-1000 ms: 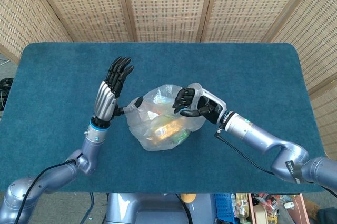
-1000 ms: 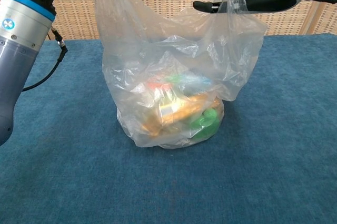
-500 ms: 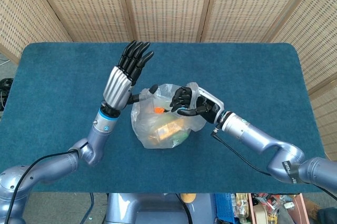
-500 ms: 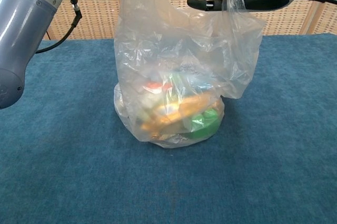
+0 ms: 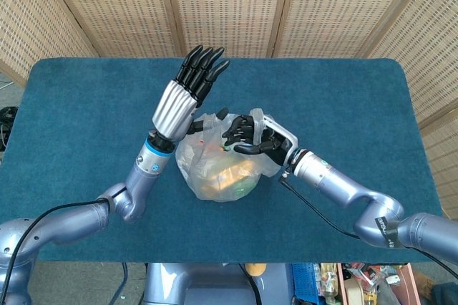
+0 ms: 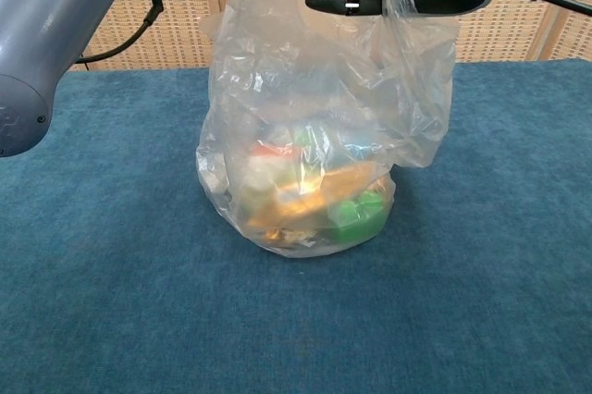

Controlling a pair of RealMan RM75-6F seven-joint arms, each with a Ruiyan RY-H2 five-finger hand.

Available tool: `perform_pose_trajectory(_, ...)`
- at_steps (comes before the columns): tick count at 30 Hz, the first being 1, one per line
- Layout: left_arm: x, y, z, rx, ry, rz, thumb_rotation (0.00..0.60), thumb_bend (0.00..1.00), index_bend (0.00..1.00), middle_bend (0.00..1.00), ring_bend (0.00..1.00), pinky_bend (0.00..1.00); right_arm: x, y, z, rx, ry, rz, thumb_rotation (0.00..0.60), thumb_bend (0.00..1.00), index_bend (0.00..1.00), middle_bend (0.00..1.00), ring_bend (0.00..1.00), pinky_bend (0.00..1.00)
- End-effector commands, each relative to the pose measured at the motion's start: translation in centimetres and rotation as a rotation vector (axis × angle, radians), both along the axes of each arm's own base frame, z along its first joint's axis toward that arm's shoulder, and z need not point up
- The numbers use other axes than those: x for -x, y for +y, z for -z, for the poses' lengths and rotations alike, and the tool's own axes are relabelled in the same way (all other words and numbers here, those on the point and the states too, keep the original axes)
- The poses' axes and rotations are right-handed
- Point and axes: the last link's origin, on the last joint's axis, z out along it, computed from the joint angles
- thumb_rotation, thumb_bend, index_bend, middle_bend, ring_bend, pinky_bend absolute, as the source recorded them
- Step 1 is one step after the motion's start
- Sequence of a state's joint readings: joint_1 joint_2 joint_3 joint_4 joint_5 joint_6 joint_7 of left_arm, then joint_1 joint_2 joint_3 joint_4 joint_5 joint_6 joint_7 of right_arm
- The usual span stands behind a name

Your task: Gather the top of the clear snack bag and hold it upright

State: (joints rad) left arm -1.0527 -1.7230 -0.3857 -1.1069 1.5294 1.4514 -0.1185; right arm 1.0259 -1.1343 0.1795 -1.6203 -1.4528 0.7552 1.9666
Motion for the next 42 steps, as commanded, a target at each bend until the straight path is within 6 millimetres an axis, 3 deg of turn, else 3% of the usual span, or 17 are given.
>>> perform_pose_trajectory(1,-0.4,-0.1,0.2,-0.003,0.015,0.002,0.6,0.33,0.0,0.0,0.0,0.0,-0.5,0.0,0.3,-0.001,-0.001,0.012,0.6,0.0,0.49,0.53,0.3,0.3)
perform_pose_trajectory(7,-1.2,0.0,0.4,-0.014,0.034,-0.005,0.6,0.33,0.0,0.0,0.0,0.0,-1.2,0.0,0.7,-0.001,0.005,0.028,0.6,0.0,0.49,0.53,0.3,0.28)
perform_pose_trajectory(19,-2.2,0.2,1.3,0.008,0.026,-0.021,0.6,0.33,0.0,0.0,0.0,0.0,-1.9,0.1,1.0,-0.016,-0.013,0.033,0.6,0.0,0.44,0.44,0.19,0.15)
perform_pose_trajectory(36,-2.3,0.3,1.4,-0.002,0.035,-0.026,0.6,0.33,0.0,0.0,0.0,0.0,-2.4,0.4,1.3,-0.042,-0.048,0.029,0.6,0.0,0.39,0.38,0.15,0.15)
perform_pose_trajectory(42,-2.1,0.4,1.7,0.005,0.038,-0.034,0.6,0.33,0.0,0.0,0.0,0.0,-2.5,0.4,1.1,-0.058,-0.075,0.027,0.6,0.0,0.38,0.38,0.16,0.2)
